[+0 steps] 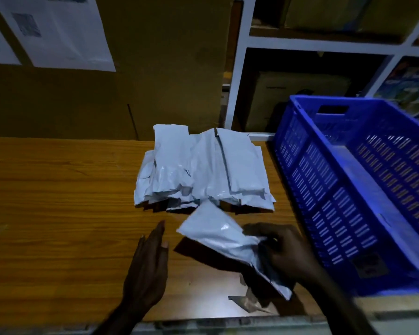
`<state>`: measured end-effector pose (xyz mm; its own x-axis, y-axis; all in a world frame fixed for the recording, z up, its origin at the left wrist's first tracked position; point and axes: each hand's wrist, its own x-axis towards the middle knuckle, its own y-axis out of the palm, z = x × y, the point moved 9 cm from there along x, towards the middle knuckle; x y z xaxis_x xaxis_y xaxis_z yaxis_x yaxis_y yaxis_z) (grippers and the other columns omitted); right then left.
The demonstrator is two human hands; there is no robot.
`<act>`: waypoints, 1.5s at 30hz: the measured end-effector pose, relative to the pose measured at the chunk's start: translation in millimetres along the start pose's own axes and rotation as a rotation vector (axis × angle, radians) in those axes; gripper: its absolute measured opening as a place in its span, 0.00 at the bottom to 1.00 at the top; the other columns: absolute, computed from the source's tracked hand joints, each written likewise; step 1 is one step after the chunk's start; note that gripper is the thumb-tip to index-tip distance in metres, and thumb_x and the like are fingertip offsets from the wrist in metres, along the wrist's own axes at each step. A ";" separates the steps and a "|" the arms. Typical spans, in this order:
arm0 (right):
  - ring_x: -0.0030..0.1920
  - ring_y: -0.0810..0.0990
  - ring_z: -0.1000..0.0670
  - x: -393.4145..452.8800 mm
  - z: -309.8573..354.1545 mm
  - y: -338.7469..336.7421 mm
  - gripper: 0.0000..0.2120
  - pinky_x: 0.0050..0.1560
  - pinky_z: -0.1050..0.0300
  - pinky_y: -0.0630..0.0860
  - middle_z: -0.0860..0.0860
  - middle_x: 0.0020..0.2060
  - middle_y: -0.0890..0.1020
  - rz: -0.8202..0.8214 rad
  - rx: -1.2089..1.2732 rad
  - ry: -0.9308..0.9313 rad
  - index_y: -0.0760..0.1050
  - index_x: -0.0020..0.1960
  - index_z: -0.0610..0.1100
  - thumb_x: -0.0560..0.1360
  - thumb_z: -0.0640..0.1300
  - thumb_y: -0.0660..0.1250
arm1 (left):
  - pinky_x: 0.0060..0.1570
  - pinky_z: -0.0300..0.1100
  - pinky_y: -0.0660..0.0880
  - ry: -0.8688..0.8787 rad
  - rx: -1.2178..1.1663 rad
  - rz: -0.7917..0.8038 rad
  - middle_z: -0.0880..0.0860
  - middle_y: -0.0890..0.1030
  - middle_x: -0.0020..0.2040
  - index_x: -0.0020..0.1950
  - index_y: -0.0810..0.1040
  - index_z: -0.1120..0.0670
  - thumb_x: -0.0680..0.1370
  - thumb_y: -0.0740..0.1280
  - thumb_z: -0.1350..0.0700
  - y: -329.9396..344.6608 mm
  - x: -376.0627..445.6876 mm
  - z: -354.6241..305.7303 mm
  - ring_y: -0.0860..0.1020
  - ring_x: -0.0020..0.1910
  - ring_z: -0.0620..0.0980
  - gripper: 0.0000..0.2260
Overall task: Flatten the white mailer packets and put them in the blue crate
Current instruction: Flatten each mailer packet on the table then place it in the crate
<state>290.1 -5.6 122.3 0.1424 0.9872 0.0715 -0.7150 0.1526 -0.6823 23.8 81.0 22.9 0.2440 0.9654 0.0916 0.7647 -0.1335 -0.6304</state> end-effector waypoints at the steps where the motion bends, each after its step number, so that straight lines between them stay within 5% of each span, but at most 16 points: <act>1: 0.52 0.78 0.72 -2.8 -4.7 7.7 0.27 0.53 0.70 0.75 0.70 0.50 0.80 0.045 -0.046 -0.011 0.84 0.54 0.53 0.63 0.30 0.62 | 0.75 0.51 0.57 -0.053 -0.119 -0.017 0.38 0.62 0.76 0.73 0.56 0.28 0.77 0.45 0.29 -2.4 -0.4 6.3 0.58 0.76 0.42 0.24; 5: 0.53 0.82 0.57 4.2 -1.3 40.1 0.25 0.52 0.58 0.78 0.55 0.53 0.85 0.224 -0.277 -0.066 0.83 0.54 0.52 0.59 0.43 0.63 | 0.70 0.56 0.67 0.018 -0.198 -0.002 0.38 0.64 0.75 0.74 0.58 0.31 0.75 0.52 0.27 -4.6 -5.2 2.7 0.63 0.74 0.41 0.28; 8: 0.46 0.81 0.54 15.4 17.0 57.2 0.18 0.45 0.59 0.73 0.55 0.45 0.84 0.218 -0.410 -0.206 0.81 0.48 0.52 0.58 0.43 0.69 | 0.74 0.42 0.58 0.207 -0.004 0.056 0.37 0.54 0.78 0.77 0.57 0.39 0.79 0.51 0.34 -2.1 -12.4 -22.6 0.56 0.76 0.40 0.28; 11: 0.50 0.79 0.53 25.0 30.5 68.9 0.11 0.58 0.54 0.71 0.56 0.47 0.83 0.141 -0.404 -0.271 0.80 0.49 0.51 0.67 0.44 0.68 | 0.72 0.31 0.49 0.267 0.121 0.132 0.38 0.50 0.79 0.79 0.55 0.44 0.80 0.51 0.36 5.6 -16.4 -31.6 0.50 0.77 0.39 0.29; 16: 0.68 0.72 0.44 4.0 42.5 111.1 0.20 0.72 0.43 0.62 0.44 0.66 0.76 -0.023 -0.515 -0.272 0.74 0.67 0.42 0.83 0.50 0.51 | 0.75 0.39 0.47 0.304 0.225 0.101 0.42 0.50 0.80 0.80 0.53 0.48 0.82 0.48 0.38 10.0 -14.7 -30.7 0.49 0.78 0.43 0.28; 22: 0.77 0.62 0.42 -9.1 28.6 140.2 0.23 0.74 0.39 0.60 0.39 0.75 0.66 -0.080 -0.514 -0.264 0.64 0.75 0.36 0.85 0.47 0.51 | 0.75 0.51 0.50 0.440 0.393 0.119 0.55 0.53 0.80 0.80 0.54 0.57 0.83 0.50 0.50 20.4 -15.9 -38.1 0.51 0.79 0.52 0.25; 29: 0.77 0.60 0.41 -8.8 24.4 144.4 0.24 0.74 0.39 0.59 0.39 0.76 0.63 -0.089 -0.534 -0.276 0.63 0.76 0.36 0.85 0.47 0.52 | 0.74 0.52 0.55 0.472 0.487 0.198 0.57 0.63 0.77 0.76 0.63 0.62 0.84 0.45 0.49 33.2 -14.7 -31.7 0.58 0.77 0.52 0.26; 41: 0.78 0.56 0.42 -5.2 26.0 140.3 0.24 0.75 0.39 0.58 0.38 0.77 0.60 -0.014 -0.501 -0.227 0.61 0.76 0.35 0.84 0.47 0.50 | 0.75 0.47 0.48 0.470 0.404 0.167 0.57 0.58 0.78 0.77 0.60 0.62 0.83 0.49 0.51 31.5 -10.1 -46.9 0.54 0.78 0.50 0.25; 45: 0.77 0.57 0.38 0.9 25.1 117.6 0.30 0.75 0.38 0.52 0.35 0.76 0.61 -0.084 -0.658 -0.173 0.62 0.75 0.32 0.78 0.46 0.60 | 0.75 0.45 0.51 0.505 0.292 0.137 0.57 0.60 0.77 0.76 0.63 0.63 0.83 0.48 0.53 39.4 -6.9 -77.4 0.54 0.77 0.49 0.24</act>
<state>189.0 14.3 60.4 0.0284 0.9749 0.2210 -0.1335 0.2228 -0.9657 98.4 51.7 57.1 0.6371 0.7083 0.3040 0.5276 -0.1132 -0.8419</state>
